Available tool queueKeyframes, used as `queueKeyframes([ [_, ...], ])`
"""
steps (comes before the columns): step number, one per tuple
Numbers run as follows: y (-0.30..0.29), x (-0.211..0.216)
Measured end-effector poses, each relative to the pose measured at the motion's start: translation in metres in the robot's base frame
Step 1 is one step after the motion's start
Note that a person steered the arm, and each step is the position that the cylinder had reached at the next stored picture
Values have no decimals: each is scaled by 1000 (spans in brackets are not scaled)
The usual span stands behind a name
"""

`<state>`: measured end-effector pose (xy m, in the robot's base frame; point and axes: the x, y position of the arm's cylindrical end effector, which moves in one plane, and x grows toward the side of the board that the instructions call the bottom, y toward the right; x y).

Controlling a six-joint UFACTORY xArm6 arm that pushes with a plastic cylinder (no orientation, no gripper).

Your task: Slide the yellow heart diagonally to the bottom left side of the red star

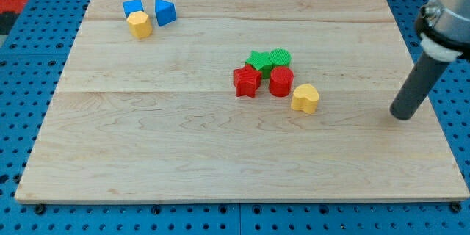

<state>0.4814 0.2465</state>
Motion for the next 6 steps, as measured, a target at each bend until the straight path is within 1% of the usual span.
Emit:
queueKeyframes([
  [1, -56, -5],
  [2, -139, -5],
  [4, -277, 7],
  [5, -301, 4],
  [6, -278, 23],
])
